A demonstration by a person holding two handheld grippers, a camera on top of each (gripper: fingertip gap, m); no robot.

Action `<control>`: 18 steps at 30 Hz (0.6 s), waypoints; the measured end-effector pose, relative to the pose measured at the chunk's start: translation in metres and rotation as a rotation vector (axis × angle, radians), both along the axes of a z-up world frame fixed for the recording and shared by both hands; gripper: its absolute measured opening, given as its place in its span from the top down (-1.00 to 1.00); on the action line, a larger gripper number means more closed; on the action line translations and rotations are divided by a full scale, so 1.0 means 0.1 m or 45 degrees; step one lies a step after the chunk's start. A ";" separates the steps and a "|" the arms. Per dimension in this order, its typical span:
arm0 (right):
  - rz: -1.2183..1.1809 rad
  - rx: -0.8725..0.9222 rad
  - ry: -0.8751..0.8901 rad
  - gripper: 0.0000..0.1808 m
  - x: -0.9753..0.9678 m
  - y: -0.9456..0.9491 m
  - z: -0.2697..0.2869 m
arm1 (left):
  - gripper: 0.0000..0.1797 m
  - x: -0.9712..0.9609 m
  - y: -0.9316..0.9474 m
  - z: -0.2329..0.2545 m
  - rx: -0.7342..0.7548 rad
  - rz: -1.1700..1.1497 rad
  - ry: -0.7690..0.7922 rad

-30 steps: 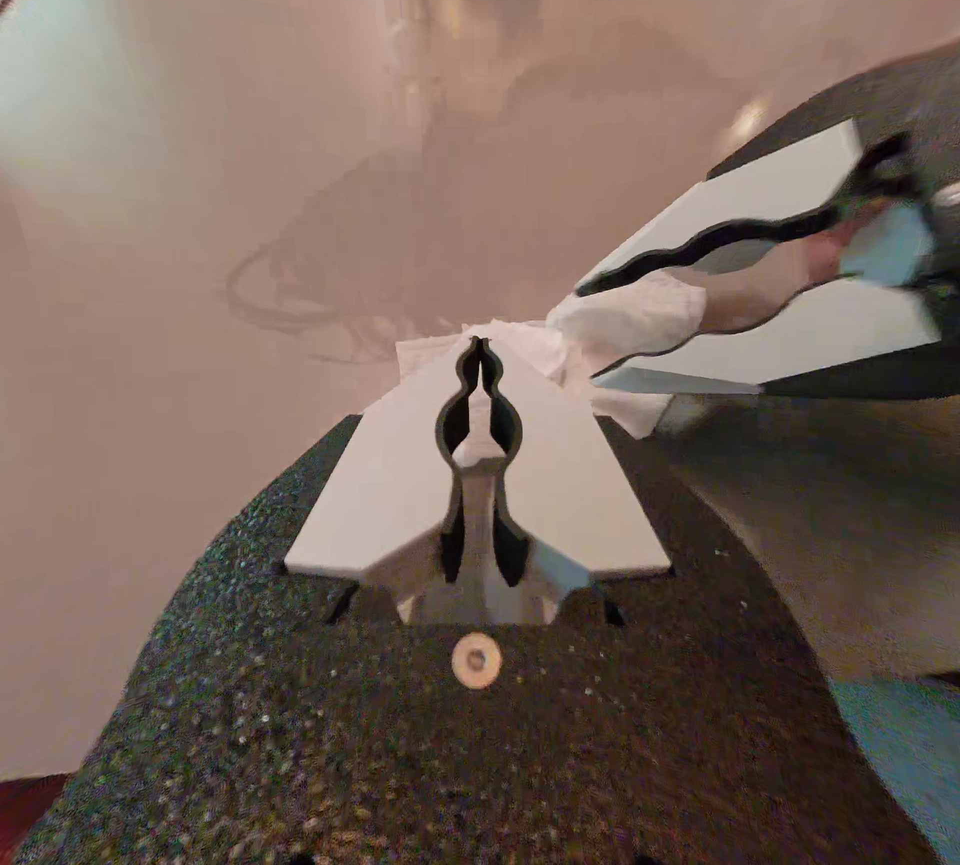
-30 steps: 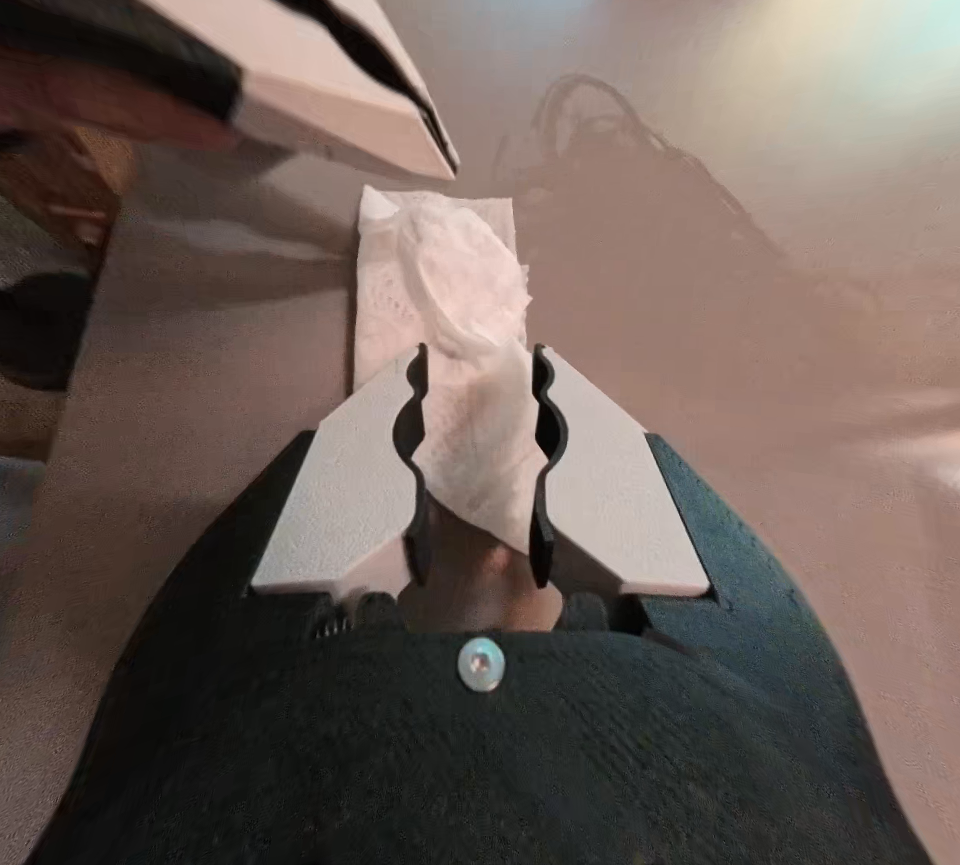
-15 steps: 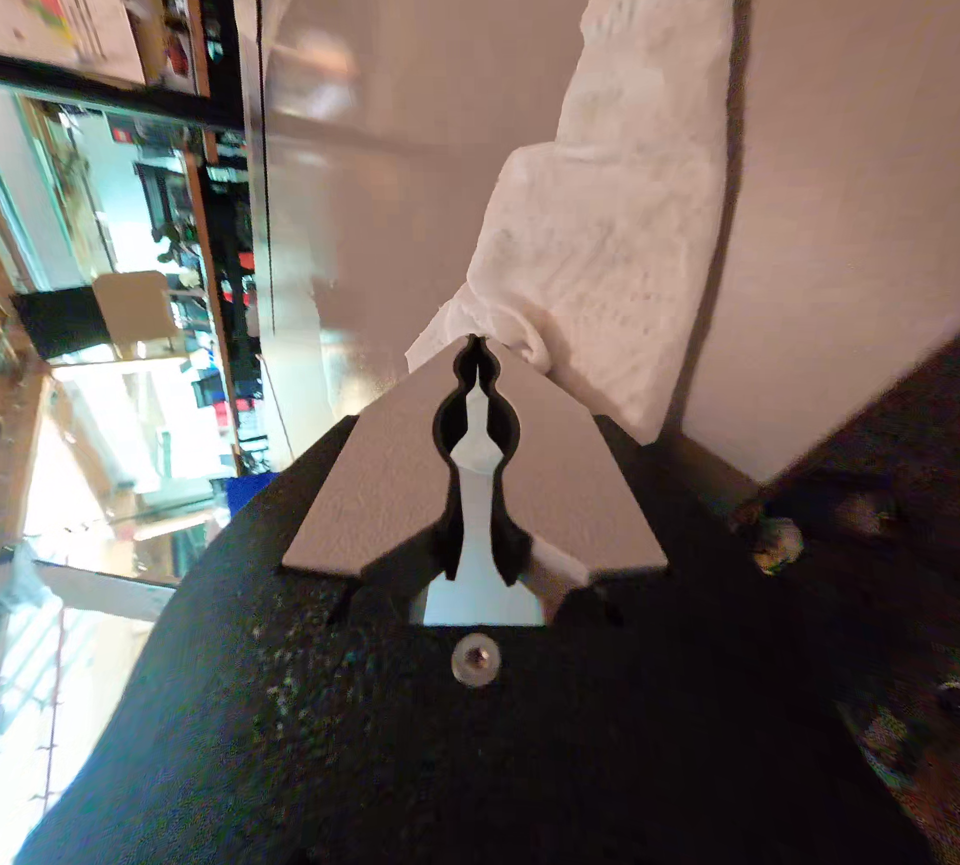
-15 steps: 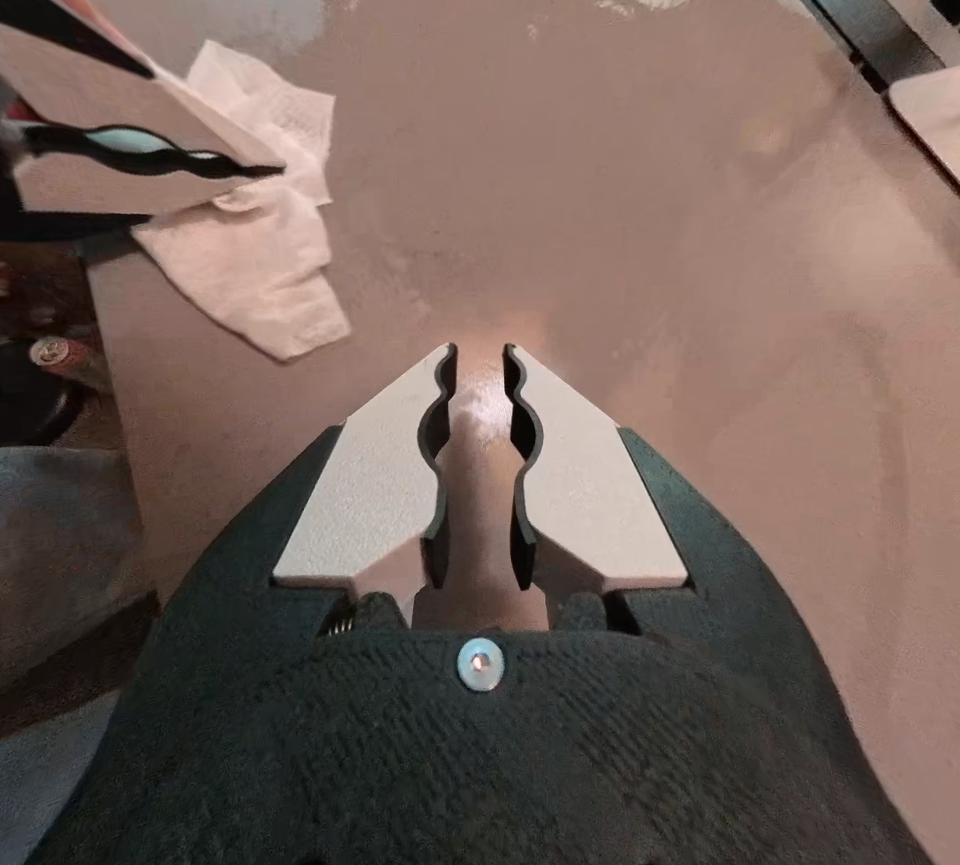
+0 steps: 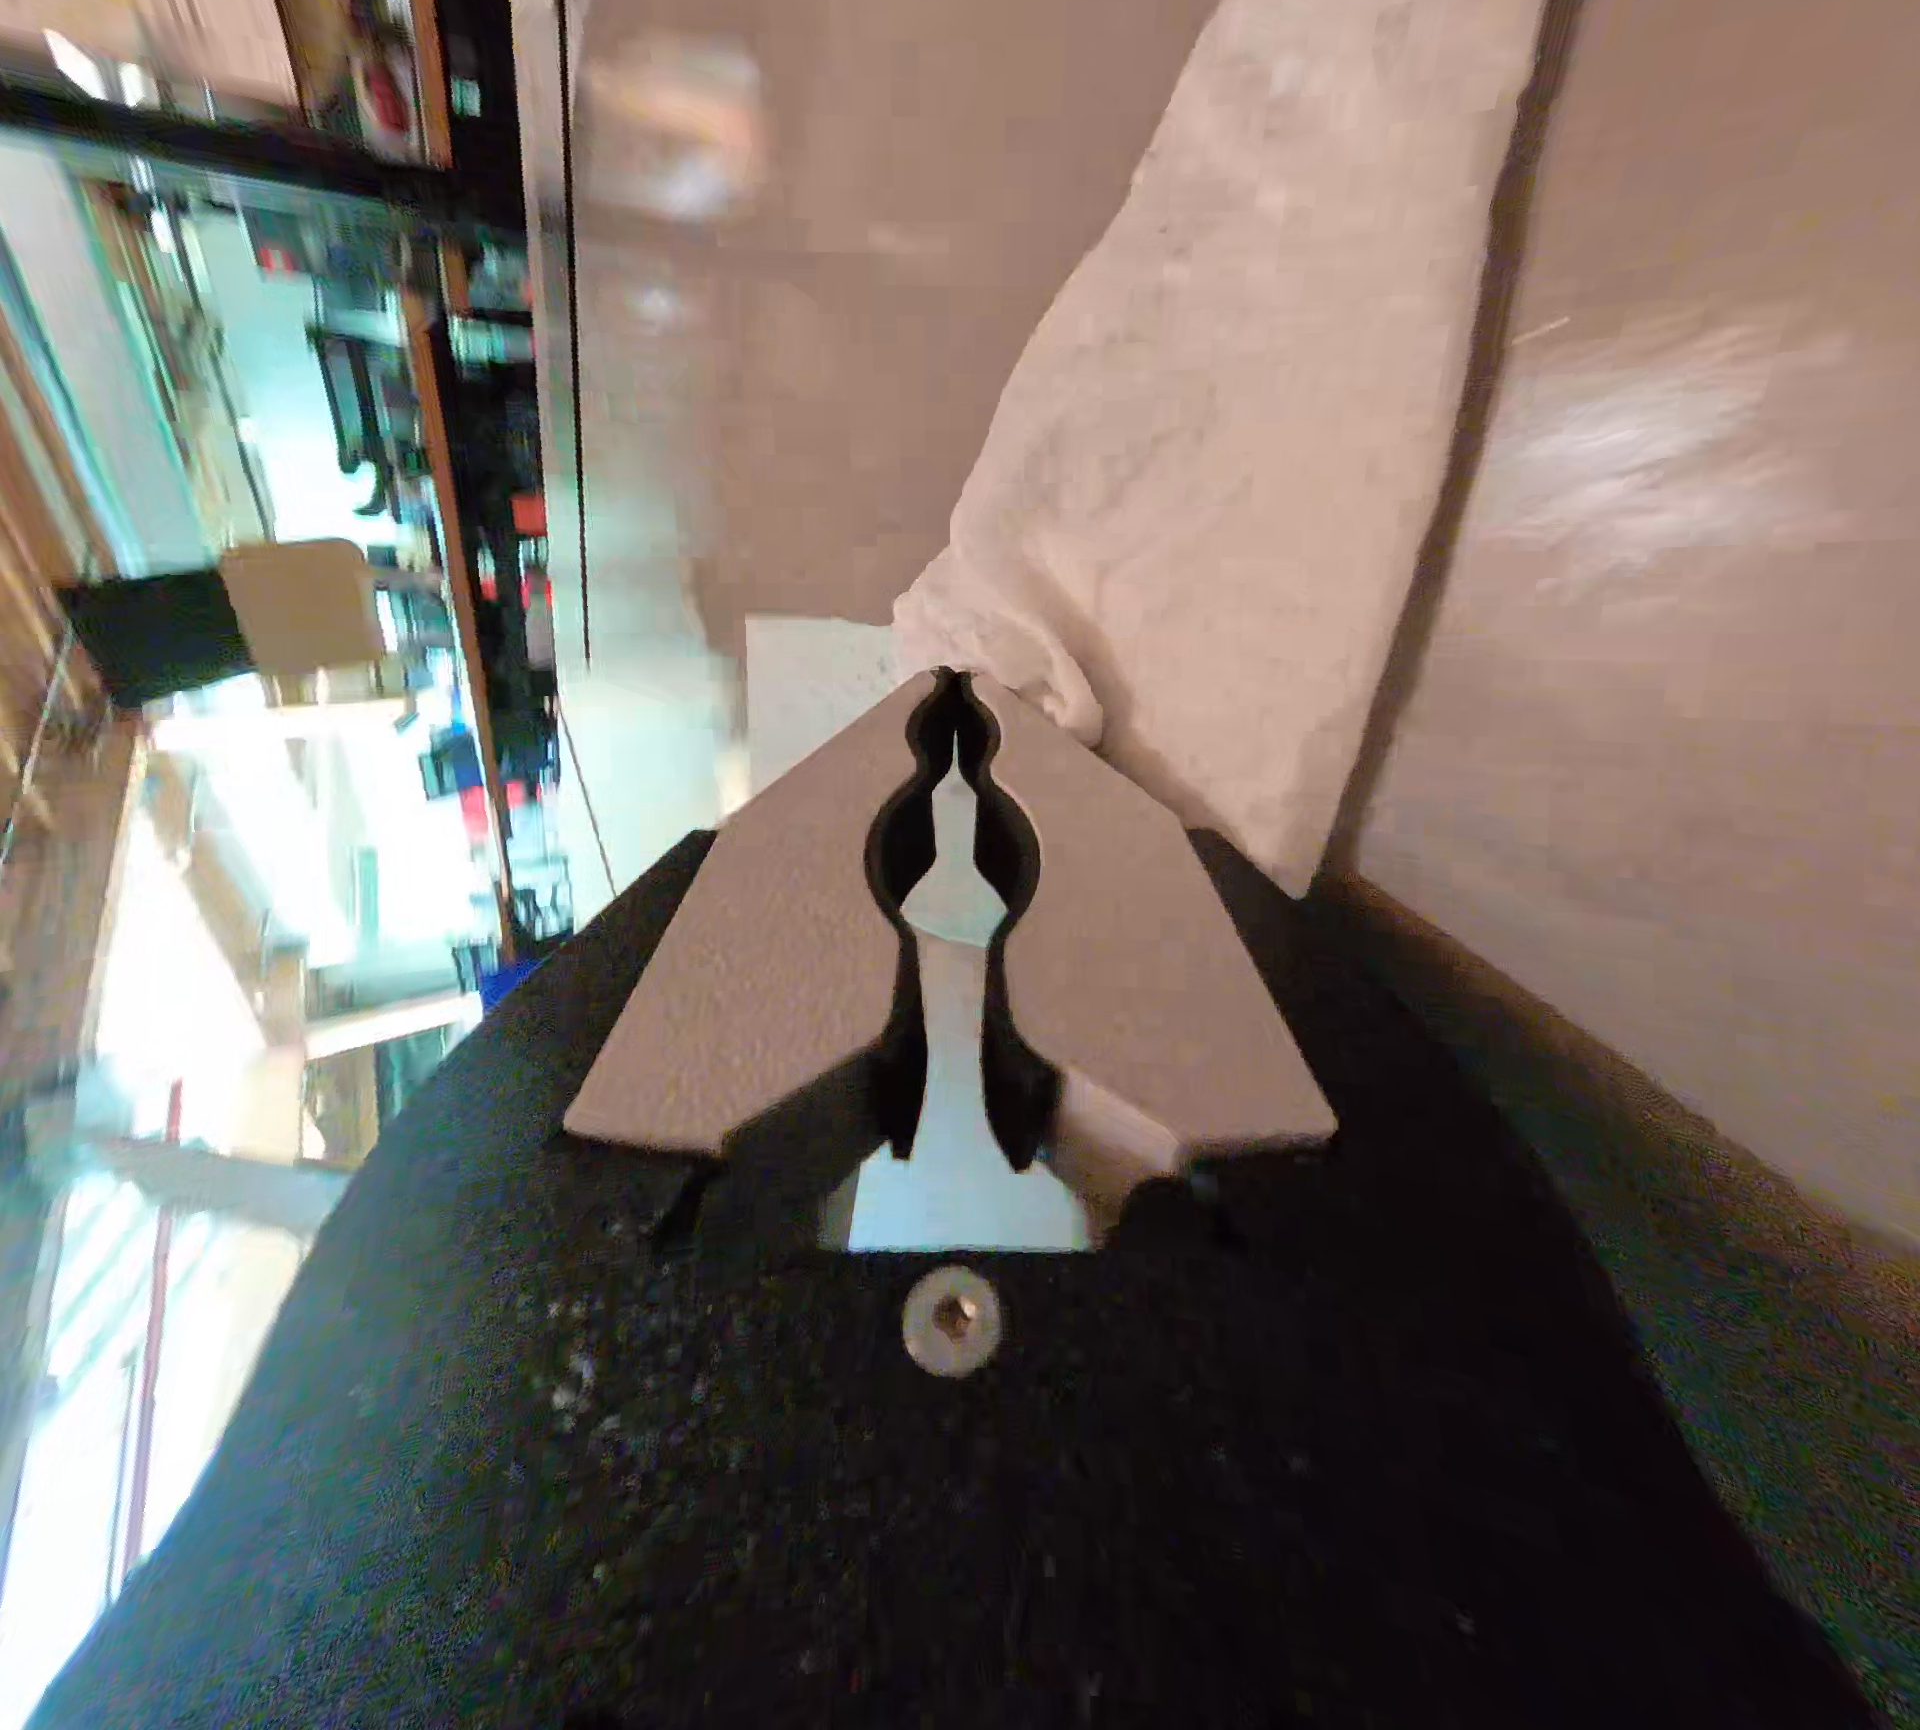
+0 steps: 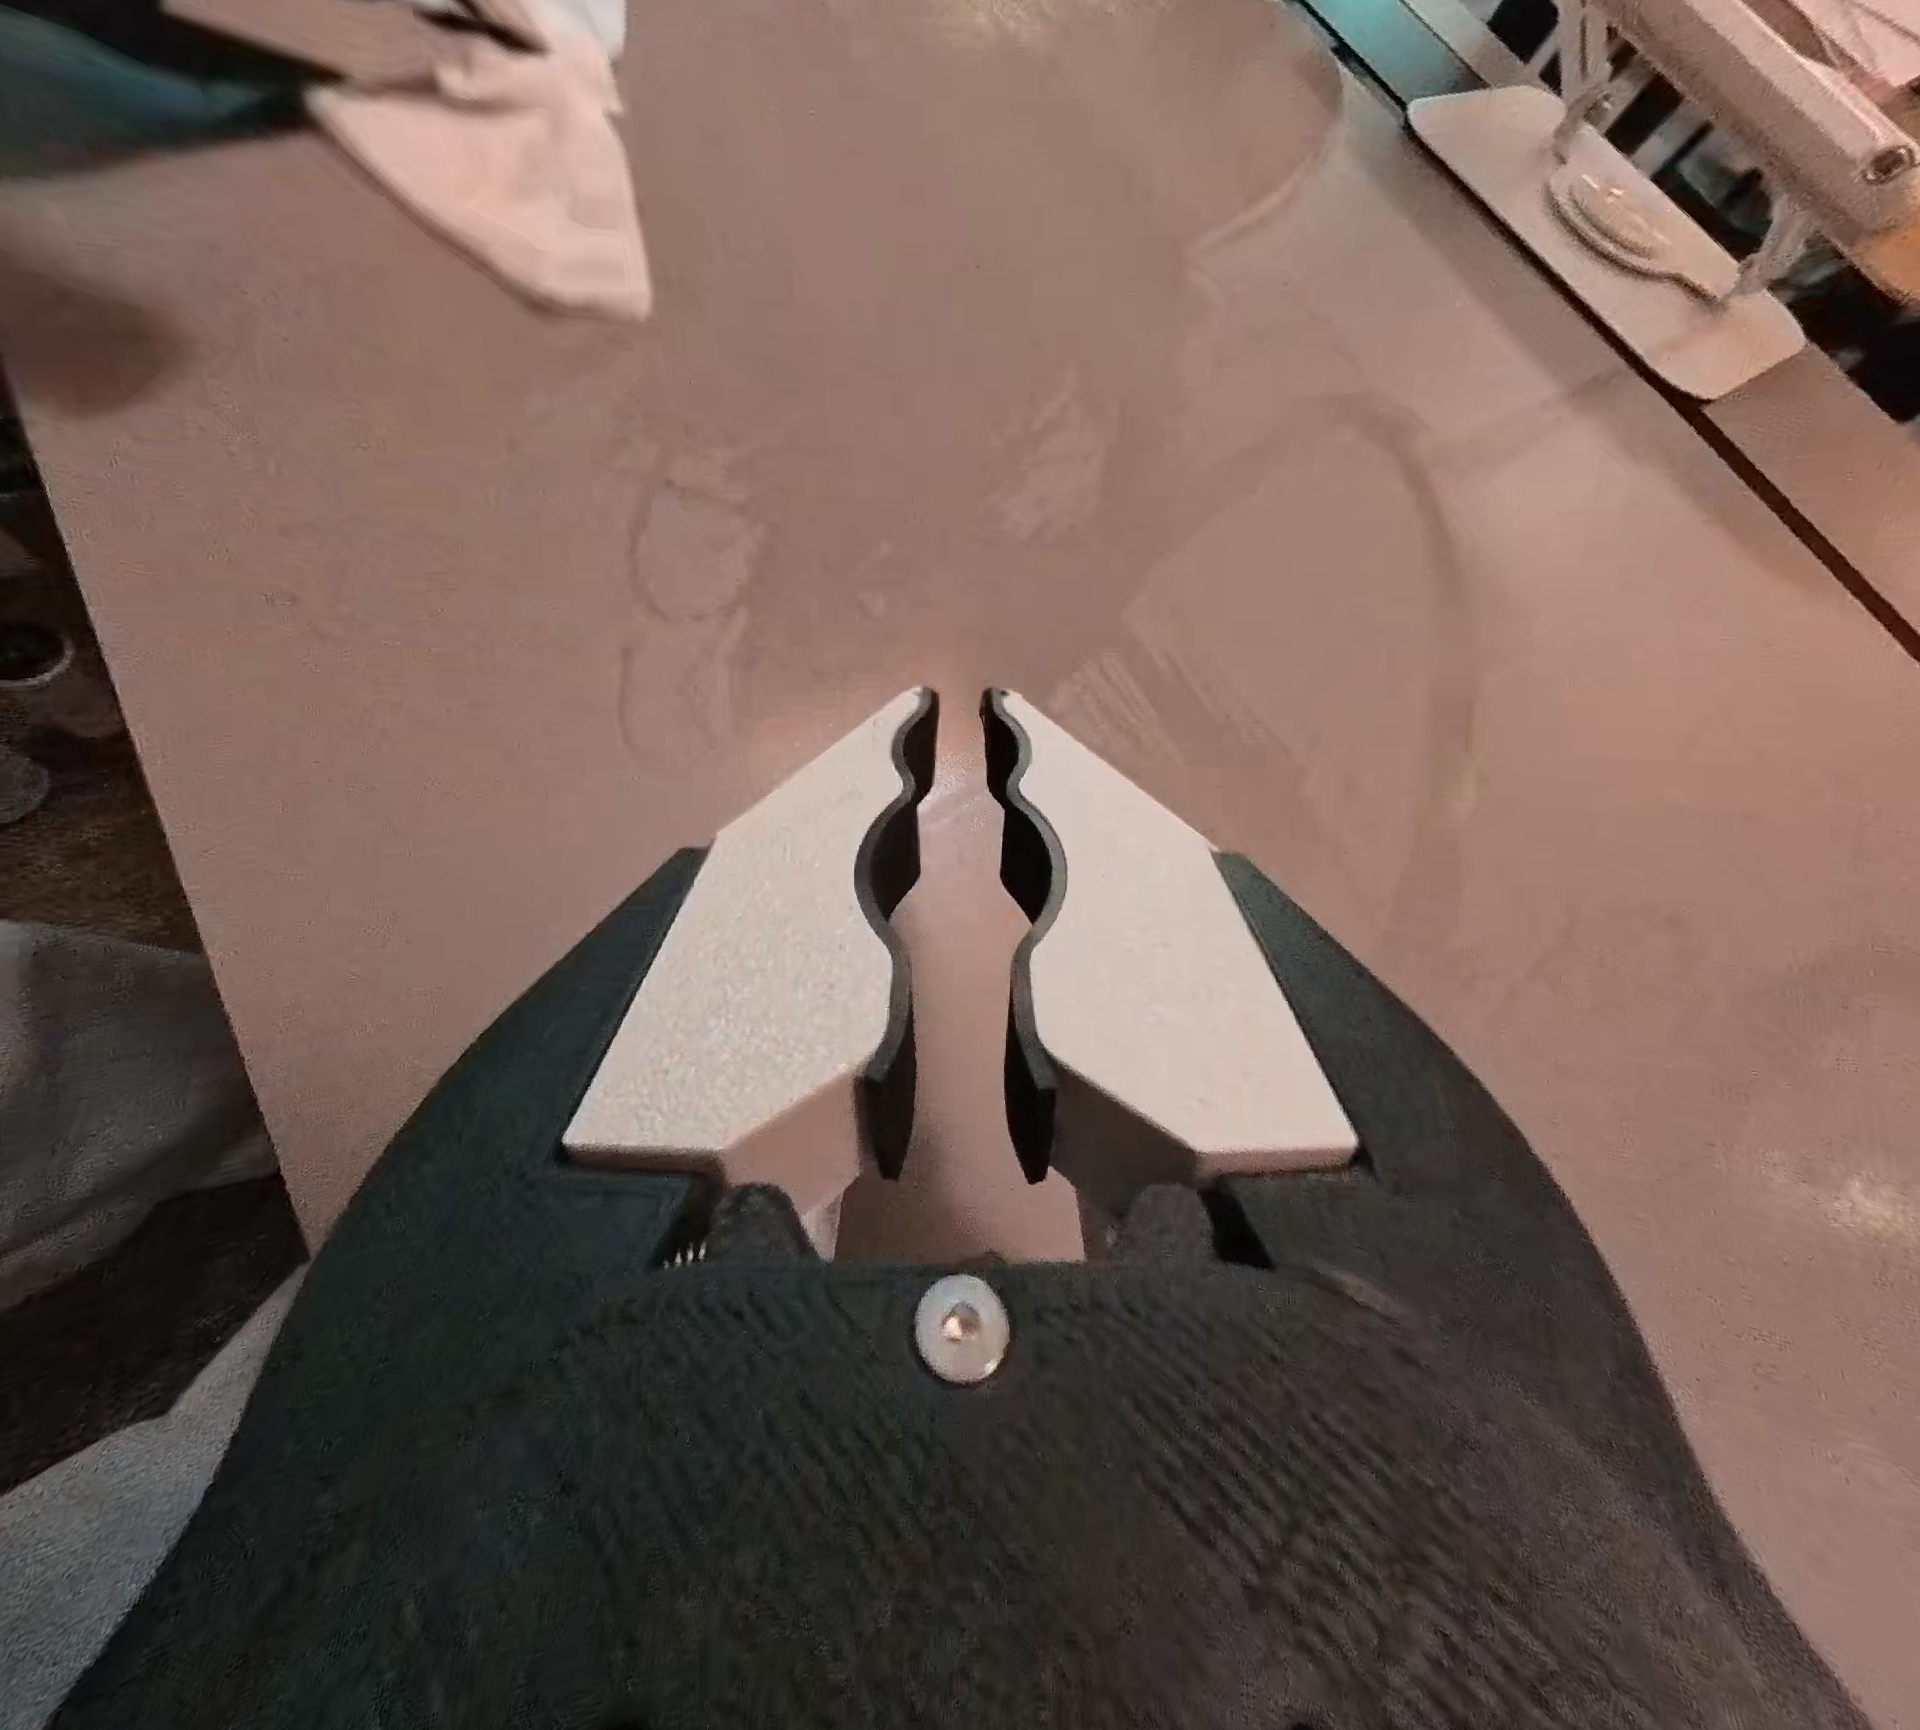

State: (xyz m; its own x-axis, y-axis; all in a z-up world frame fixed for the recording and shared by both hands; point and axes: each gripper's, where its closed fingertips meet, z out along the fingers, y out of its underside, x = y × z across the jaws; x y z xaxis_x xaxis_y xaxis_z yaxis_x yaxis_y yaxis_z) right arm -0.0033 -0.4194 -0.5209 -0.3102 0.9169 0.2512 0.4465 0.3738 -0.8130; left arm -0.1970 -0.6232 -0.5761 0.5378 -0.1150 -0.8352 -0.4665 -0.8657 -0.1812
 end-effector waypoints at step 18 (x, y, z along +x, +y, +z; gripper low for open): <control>-0.087 0.075 0.062 0.93 -0.07 0.17 0.06 | 1.00 -0.47 0.79 0.00 -0.081 -0.237 0.009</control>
State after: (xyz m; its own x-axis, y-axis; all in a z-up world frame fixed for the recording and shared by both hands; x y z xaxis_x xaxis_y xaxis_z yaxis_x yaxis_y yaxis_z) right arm -0.0106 -0.4020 -0.5152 -0.2337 0.9185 0.3189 0.4328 0.3920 -0.8118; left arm -0.2440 -0.5440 -0.5759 0.4965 -0.2644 -0.8268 -0.6207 -0.7739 -0.1253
